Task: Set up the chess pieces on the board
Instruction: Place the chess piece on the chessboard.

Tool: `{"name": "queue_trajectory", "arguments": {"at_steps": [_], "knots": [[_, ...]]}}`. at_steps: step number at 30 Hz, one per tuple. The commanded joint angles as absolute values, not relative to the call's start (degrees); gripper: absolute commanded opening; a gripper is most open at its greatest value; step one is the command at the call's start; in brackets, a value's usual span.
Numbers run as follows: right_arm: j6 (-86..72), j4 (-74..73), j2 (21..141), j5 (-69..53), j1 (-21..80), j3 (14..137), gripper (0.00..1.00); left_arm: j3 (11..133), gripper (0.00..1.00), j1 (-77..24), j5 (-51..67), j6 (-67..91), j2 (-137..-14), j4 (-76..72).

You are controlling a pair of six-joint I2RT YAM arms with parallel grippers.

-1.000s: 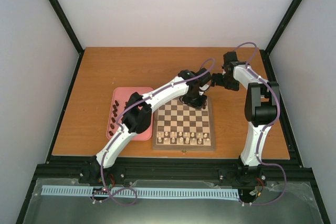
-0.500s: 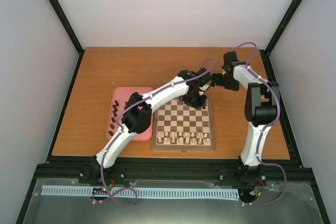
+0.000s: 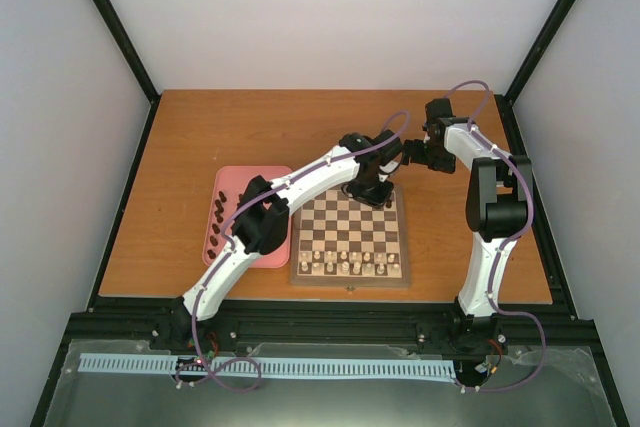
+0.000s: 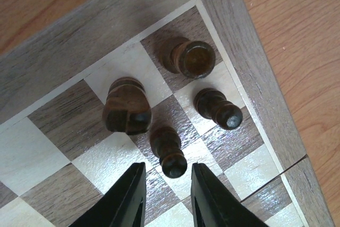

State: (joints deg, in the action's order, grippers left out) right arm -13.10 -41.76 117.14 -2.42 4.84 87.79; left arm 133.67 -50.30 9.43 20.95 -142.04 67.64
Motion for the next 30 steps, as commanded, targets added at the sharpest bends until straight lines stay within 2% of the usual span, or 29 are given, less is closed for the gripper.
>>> {"name": "queue_trajectory", "arguments": {"at_steps": [1, 16, 20, 25, 30], "knots": [[-13.2, -41.0, 115.3, -3.1, 5.2, 87.0, 1.0, 135.8, 0.28, -50.8, 8.4, 19.8, -141.3, 69.8], [-13.0, -41.0, 114.8, -3.0, 5.2, 87.1, 1.0, 135.1, 0.43, -50.8, 7.9, 18.3, -133.7, 69.6], [-13.1, -41.0, 114.7, -3.2, 5.2, 87.2, 1.0, 133.8, 0.56, -50.0, 1.9, 18.4, -128.5, 70.5], [-13.1, -40.8, 114.1, -3.3, 5.2, 86.8, 1.0, 122.9, 0.62, -44.0, -2.7, 20.1, -118.2, 68.0], [-13.1, -40.8, 113.6, -2.7, 5.3, 86.5, 1.0, 107.5, 0.74, -34.6, -7.6, 21.4, -108.0, 63.8]]}}
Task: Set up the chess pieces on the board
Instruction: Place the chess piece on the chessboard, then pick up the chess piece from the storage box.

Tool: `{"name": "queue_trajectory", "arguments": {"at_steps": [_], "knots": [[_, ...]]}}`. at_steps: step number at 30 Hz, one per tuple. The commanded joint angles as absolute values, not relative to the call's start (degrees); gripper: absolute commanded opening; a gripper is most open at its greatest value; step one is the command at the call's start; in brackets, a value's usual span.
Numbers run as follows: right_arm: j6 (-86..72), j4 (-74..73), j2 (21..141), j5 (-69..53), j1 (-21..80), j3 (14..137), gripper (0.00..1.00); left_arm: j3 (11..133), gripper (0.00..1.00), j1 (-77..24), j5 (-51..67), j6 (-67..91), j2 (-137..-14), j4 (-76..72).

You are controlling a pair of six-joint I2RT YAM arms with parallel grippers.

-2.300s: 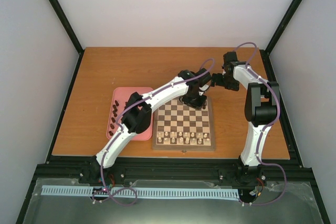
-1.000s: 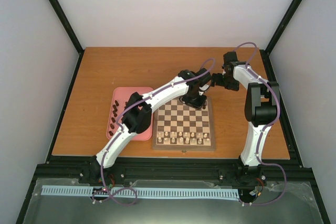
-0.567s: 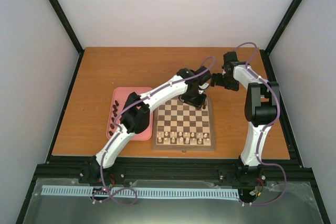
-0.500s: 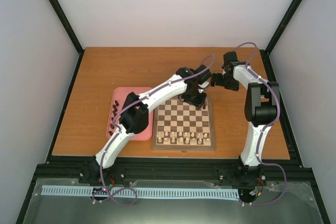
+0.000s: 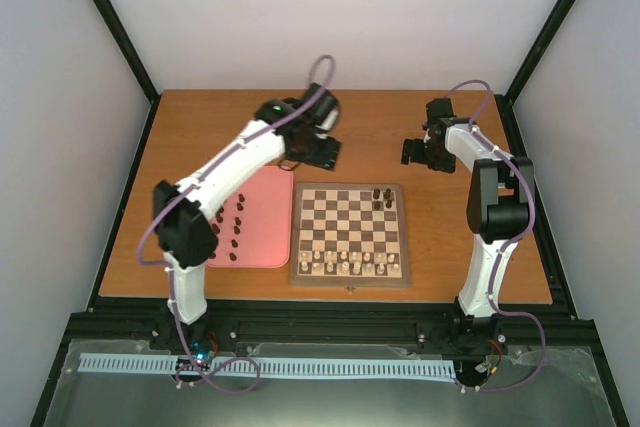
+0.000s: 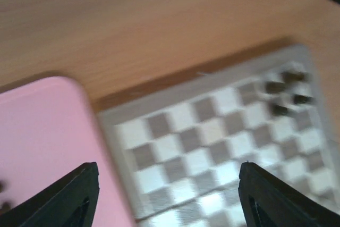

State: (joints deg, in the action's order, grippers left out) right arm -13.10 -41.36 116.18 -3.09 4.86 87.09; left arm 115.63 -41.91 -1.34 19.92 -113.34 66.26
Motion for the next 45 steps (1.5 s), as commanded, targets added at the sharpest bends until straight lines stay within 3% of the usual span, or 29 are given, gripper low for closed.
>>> {"name": "queue_trajectory", "arguments": {"at_steps": [1, 18, 22, 30, 40, 45], "knots": [[-13.1, -40.8, 113.6, -2.8, 5.2, 86.5, 1.0, 104.1, 0.75, -32.9, -8.8, 21.6, -106.7, 63.3], [-13.1, -40.6, 114.0, -4.3, 6.0, 86.4, 1.0, 76.3, 0.73, -7.2, -11.5, 24.9, -94.1, 53.3], [-13.0, -40.7, 114.4, -4.4, 6.2, 86.5, 1.0, 75.3, 0.65, -5.9, -10.5, 23.5, -95.6, 51.1], [-12.8, -40.8, 114.5, -4.0, 6.3, 86.6, 1.0, 76.4, 0.63, -5.4, -6.9, 21.8, -101.8, 49.0], [-12.7, -40.9, 115.0, -3.6, 6.3, 86.6, 1.0, 76.3, 0.5, -4.7, -5.2, 20.5, -105.6, 48.7], [-12.5, -41.0, 115.1, -3.3, 6.3, 86.7, 1.0, 76.0, 0.5, -4.3, -4.7, 19.7, -106.1, 49.5]]}}
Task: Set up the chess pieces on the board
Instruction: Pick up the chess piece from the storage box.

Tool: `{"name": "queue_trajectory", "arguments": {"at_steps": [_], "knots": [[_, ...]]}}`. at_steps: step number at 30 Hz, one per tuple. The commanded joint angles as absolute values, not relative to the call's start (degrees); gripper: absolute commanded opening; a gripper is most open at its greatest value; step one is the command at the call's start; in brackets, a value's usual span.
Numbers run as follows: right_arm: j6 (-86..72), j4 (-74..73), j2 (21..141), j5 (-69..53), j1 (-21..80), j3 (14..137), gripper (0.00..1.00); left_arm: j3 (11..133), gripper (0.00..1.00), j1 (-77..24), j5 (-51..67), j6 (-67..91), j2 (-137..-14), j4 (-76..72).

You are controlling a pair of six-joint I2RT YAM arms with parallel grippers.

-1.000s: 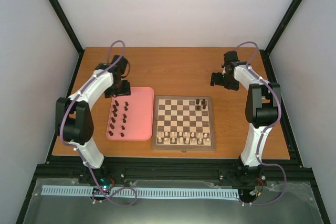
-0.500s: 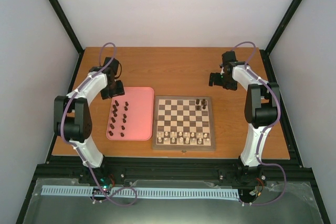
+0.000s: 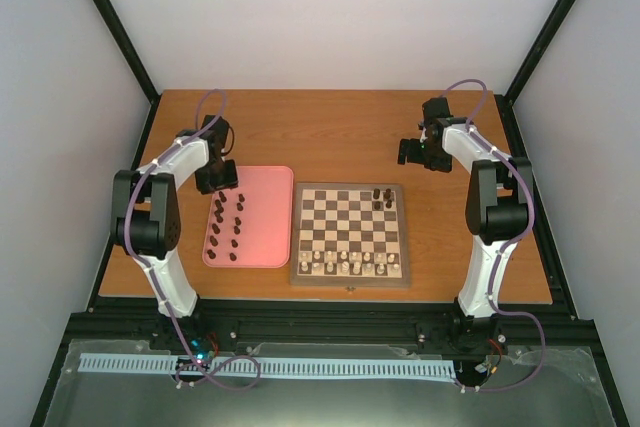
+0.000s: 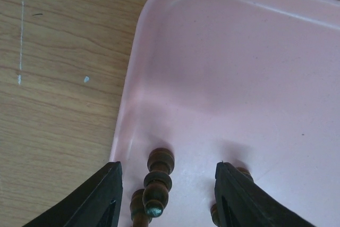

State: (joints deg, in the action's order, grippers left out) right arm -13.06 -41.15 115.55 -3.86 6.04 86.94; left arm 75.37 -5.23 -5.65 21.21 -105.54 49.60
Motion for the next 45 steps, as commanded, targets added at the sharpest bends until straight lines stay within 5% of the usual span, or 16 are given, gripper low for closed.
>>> {"name": "queue_trajectory", "arguments": {"at_steps": [1, 26, 45], "knots": [[-12.5, -41.0, 115.1, -3.3, 6.3, 86.7, 1.0, 75.6, 0.5, -4.2, -4.7, 19.5, -106.1, 49.6], [-12.5, -40.9, 115.4, -3.3, 6.3, 86.4, 1.0, 74.7, 0.32, -3.3, -4.1, 19.3, -108.8, 48.6], [-12.5, -41.0, 115.6, -3.0, 6.3, 86.7, 1.0, 79.6, 0.04, -3.2, -3.6, 19.1, -109.4, 51.7]]}}
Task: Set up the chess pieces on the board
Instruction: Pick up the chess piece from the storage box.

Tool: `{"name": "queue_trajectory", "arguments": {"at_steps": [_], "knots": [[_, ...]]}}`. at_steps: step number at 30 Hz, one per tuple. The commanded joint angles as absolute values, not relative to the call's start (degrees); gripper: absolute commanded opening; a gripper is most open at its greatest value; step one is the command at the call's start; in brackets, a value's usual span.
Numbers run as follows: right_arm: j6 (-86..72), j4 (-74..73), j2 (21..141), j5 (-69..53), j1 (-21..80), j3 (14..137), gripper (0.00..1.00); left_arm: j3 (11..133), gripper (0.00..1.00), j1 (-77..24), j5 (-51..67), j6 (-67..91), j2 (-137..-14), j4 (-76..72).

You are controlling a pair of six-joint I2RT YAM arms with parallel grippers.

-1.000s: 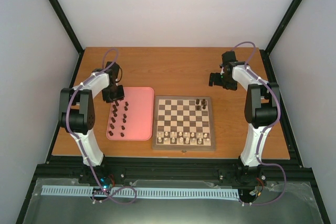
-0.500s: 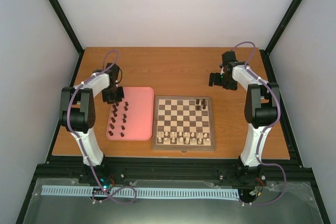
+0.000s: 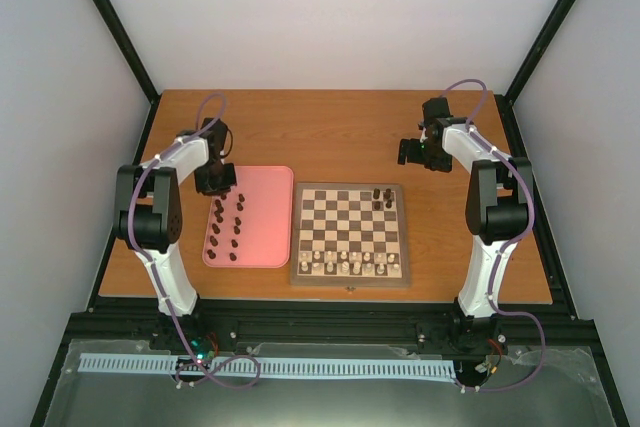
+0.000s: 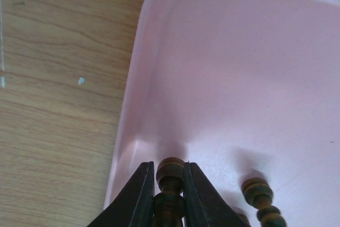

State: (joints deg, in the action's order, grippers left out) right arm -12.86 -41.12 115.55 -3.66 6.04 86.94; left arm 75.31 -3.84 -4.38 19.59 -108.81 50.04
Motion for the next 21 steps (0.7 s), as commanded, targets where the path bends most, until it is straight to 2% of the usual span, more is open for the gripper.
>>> {"name": "queue_trajectory", "arguments": {"at_steps": [1, 12, 21], "knots": [[-12.5, -41.0, 115.5, -3.1, 6.3, 86.7, 1.0, 80.3, 0.03, -3.2, -3.3, 19.2, -109.1, 52.3], [-13.7, -41.1, 112.2, -3.3, 6.3, 85.4, 1.0, 85.4, 0.03, -3.7, 0.1, 19.6, -103.8, 58.6], [-13.9, -41.0, 108.1, -3.3, 6.5, 81.0, 1.0, 97.2, 0.03, -14.0, -1.1, 21.7, -107.7, 66.5]]}}
